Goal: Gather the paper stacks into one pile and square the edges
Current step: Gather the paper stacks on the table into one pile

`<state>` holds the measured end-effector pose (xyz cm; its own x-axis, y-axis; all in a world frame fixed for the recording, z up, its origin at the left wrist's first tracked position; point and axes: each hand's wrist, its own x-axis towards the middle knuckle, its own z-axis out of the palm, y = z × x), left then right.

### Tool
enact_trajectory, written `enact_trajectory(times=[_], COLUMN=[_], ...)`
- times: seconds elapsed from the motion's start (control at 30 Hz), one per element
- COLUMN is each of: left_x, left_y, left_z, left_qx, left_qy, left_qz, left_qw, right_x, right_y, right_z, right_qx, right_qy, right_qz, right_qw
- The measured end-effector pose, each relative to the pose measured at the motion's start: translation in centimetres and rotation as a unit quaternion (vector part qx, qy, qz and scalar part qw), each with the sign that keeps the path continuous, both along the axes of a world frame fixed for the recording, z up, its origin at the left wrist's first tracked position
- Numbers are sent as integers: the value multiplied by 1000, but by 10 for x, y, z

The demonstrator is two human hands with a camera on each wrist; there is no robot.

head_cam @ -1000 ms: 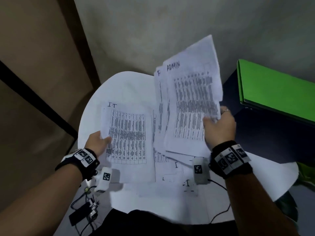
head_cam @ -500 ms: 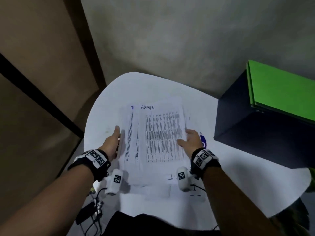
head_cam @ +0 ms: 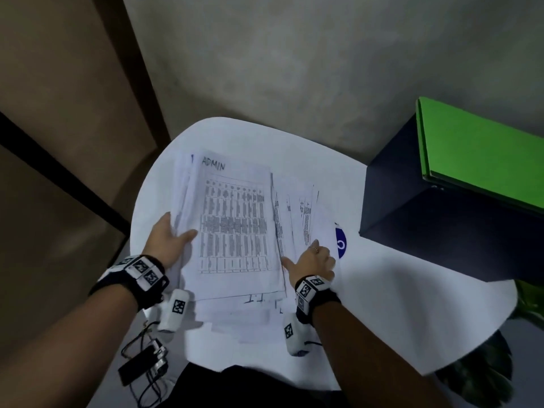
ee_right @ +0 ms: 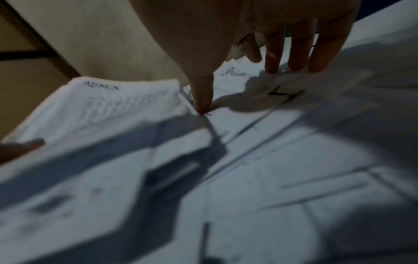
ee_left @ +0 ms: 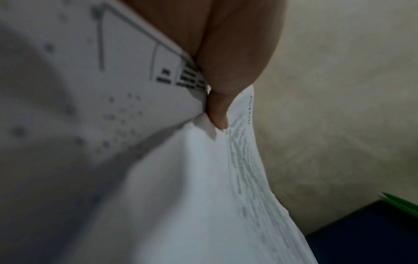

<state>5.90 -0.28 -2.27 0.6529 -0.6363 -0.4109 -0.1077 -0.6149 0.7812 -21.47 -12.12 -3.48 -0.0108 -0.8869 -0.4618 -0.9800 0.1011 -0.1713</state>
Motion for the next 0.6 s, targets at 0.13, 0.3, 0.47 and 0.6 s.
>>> enact_trajectory(times=[0.13,0.3,0.47,0.6], left_x=[39,50,49,30], left_y=[15,19,22,20], left_z=[-15,-23,-34,-15], left_qx=[9,-9,-17,-12], left_qy=[7,33,57,80], left_qz=[5,24,26,32], left_qw=[1000,999,998,996], right_x=[3,4,-3,-5], right_y=[-5,-13,-19,-21], right_z=[-8,-4,3,10], right_qx=[-3,18,-13,7], right_qy=[-27,-116,-166,-230], right_qz=[-25,-64,-85,-135], right_qw=[999,991,982,964])
